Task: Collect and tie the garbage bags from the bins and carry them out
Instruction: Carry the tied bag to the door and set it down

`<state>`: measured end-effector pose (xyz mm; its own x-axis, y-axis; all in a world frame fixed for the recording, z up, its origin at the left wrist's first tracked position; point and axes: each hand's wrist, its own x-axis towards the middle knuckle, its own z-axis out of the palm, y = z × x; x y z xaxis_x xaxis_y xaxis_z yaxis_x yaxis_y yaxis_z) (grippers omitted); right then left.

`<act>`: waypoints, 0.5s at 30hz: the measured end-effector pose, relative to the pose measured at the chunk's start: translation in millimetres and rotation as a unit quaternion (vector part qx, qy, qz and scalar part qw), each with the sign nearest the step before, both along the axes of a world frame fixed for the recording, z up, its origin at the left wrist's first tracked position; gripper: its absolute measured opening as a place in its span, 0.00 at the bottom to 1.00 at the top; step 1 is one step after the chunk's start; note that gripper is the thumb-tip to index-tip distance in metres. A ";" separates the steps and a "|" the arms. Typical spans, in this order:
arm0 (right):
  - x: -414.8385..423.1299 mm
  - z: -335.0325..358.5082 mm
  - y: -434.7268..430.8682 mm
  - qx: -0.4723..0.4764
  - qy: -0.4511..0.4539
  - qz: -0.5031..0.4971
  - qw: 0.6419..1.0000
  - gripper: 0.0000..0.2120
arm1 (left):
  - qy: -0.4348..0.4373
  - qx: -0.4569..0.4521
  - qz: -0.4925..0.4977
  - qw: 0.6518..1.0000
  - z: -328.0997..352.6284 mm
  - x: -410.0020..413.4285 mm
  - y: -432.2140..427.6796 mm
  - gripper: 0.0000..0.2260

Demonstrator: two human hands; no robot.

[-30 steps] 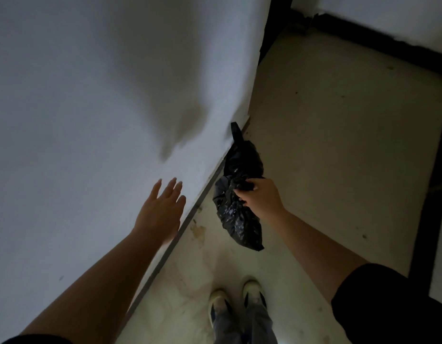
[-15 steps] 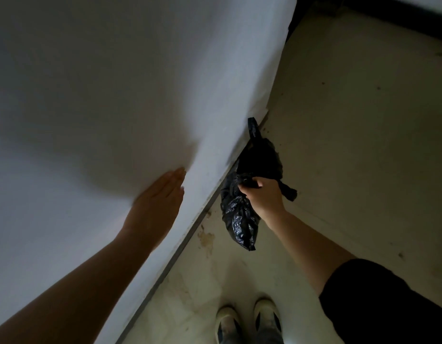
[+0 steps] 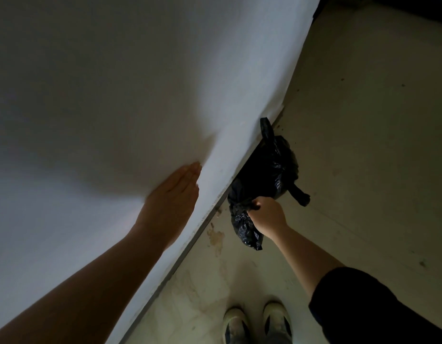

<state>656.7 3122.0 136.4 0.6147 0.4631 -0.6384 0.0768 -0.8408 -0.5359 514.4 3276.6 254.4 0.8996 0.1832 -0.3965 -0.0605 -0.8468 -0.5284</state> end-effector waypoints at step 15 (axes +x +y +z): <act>-46.8 132.2 -5.2 -0.055 -0.180 0.316 0.930 0.21 | -0.074 -0.230 0.291 0.926 80.7 -38.2 -52.7 0.26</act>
